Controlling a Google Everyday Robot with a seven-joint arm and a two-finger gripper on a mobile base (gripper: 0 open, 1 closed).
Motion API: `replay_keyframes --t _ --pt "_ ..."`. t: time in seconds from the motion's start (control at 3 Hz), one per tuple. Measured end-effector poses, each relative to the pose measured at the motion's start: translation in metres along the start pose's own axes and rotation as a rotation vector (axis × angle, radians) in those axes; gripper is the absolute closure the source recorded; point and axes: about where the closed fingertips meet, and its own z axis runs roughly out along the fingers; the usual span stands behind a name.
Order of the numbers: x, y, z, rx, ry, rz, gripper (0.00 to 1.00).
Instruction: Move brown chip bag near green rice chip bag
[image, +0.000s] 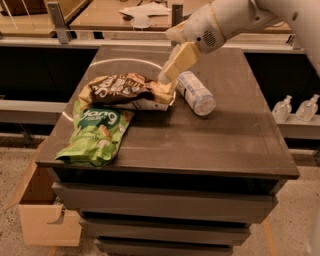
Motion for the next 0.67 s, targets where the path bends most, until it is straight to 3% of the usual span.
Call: replay_keyframes --t 0.33,0.67 --pt "0.014 -0.042 -0.062 0.273 0.009 0.028 0.00" --pt "0.005 -0.064 -0.071 0.367 -0.030 0.022 0.00"
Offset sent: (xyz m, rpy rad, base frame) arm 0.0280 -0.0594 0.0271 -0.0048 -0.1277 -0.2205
